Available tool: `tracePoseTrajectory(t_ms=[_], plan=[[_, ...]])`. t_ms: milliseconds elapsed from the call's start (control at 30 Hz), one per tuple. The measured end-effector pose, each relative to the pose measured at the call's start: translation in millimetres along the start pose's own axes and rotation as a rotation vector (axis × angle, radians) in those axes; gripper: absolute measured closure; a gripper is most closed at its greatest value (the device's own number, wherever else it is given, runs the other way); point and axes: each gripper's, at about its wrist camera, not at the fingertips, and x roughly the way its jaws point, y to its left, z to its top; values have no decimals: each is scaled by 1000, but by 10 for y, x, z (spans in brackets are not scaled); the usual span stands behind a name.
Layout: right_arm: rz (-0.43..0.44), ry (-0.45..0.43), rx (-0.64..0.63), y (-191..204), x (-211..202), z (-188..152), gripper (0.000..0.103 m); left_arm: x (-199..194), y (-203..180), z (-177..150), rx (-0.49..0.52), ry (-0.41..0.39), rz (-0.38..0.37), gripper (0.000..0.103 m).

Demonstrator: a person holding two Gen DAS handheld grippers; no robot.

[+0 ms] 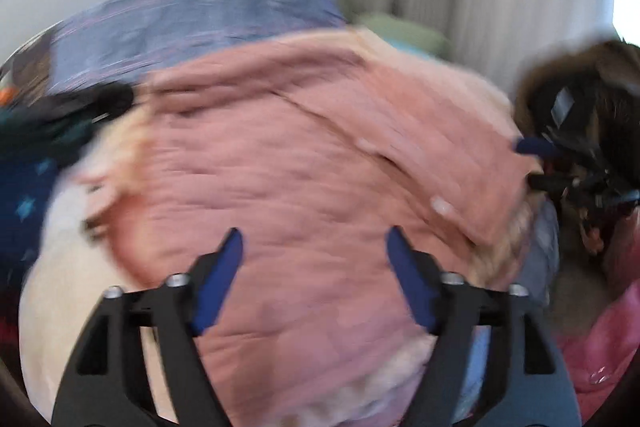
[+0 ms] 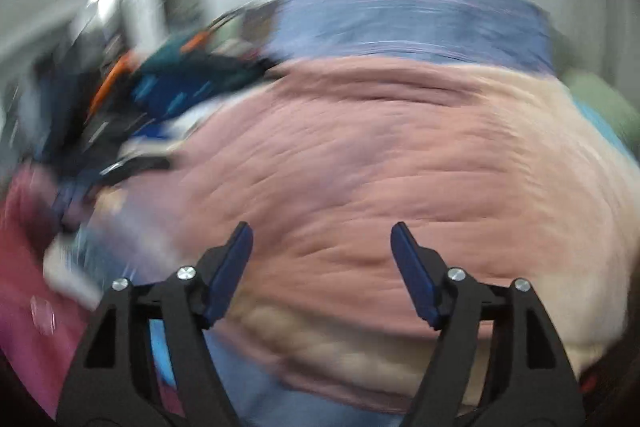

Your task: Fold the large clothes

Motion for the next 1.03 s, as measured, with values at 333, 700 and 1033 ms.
tracePoseTrajectory(t_ms=[333, 700, 1033], plan=[[104, 88, 583, -1432, 109, -458, 24, 128, 858, -643, -345, 150, -142, 24], [257, 165, 560, -1351, 495, -289, 65, 428, 624, -462, -326, 154, -206, 56], [502, -157, 630, -1269, -312, 284, 93, -710, 440, 541, -248, -211, -198, 94]])
